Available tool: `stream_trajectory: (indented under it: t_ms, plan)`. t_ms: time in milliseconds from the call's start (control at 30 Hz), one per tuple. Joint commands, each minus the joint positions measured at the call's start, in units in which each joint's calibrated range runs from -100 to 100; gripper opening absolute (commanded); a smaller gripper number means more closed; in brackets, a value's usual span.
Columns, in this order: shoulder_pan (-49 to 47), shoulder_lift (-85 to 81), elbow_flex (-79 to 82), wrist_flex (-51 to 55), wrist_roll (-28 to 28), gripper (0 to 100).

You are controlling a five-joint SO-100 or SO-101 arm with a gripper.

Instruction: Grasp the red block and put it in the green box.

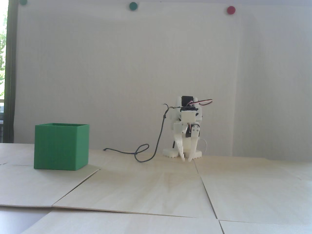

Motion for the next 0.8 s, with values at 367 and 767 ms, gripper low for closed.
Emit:
stream_trajectory:
  t_ms: [367,767]
  plan:
    - [11.4,-0.7,1.2,1.9,0.0,3]
    - [11.2,-0.7,1.2,1.9,0.0,3]
